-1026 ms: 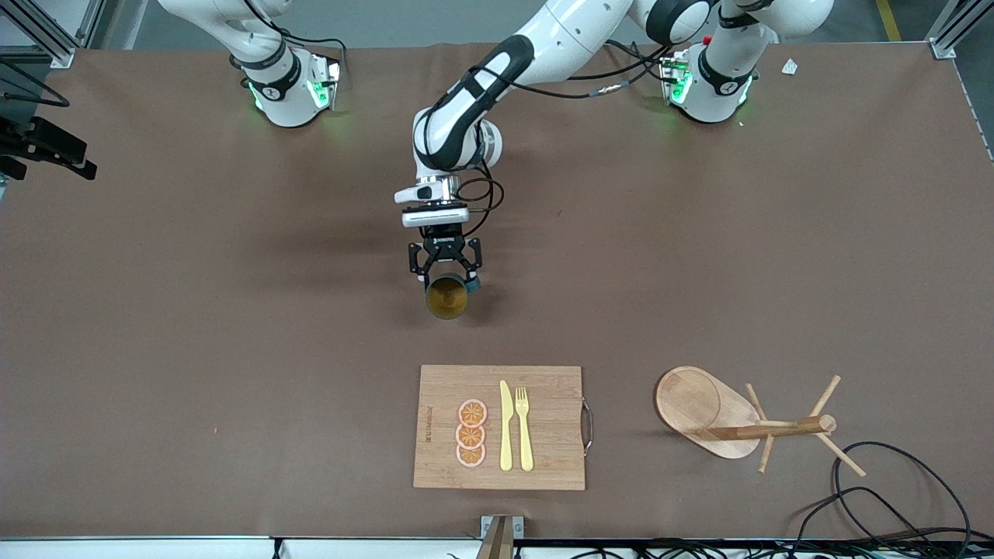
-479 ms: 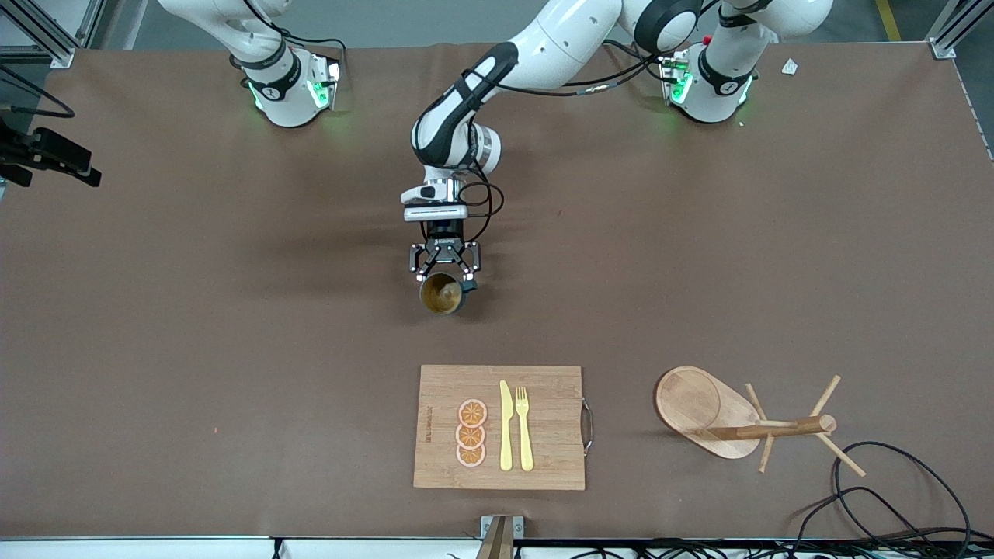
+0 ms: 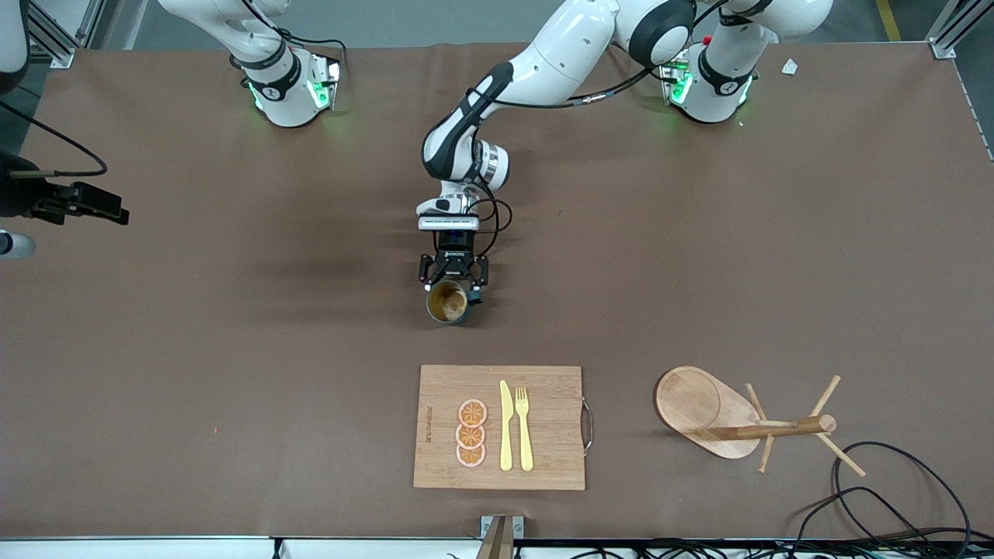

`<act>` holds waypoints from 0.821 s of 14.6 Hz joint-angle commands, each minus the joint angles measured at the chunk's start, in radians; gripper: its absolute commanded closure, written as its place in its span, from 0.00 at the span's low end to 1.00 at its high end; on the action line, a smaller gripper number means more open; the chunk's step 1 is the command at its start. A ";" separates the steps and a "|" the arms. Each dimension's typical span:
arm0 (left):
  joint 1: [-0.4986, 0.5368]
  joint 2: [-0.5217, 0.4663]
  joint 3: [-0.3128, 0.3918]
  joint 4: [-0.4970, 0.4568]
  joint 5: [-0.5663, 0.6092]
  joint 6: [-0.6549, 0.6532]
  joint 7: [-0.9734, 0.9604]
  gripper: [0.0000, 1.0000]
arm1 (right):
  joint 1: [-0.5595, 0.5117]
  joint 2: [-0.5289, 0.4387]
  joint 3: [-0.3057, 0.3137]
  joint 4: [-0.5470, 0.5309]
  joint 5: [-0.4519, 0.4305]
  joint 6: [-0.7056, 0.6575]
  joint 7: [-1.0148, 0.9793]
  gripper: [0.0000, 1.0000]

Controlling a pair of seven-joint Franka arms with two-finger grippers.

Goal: Transfer cup from left to right arm and place
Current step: 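Lower the mug onto the table while the right gripper approaches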

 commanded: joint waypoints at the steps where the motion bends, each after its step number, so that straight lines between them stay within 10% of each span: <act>1: -0.015 0.005 0.011 0.024 0.015 -0.014 -0.006 0.29 | -0.013 0.054 0.005 0.018 -0.011 0.035 -0.002 0.00; 10: -0.028 0.044 0.009 0.016 0.018 -0.051 -0.072 0.23 | 0.067 0.169 0.006 -0.027 0.116 0.193 0.134 0.00; 12: -0.027 0.044 0.009 0.015 0.018 -0.050 -0.071 0.02 | 0.113 0.187 0.006 -0.028 0.116 0.213 0.252 0.00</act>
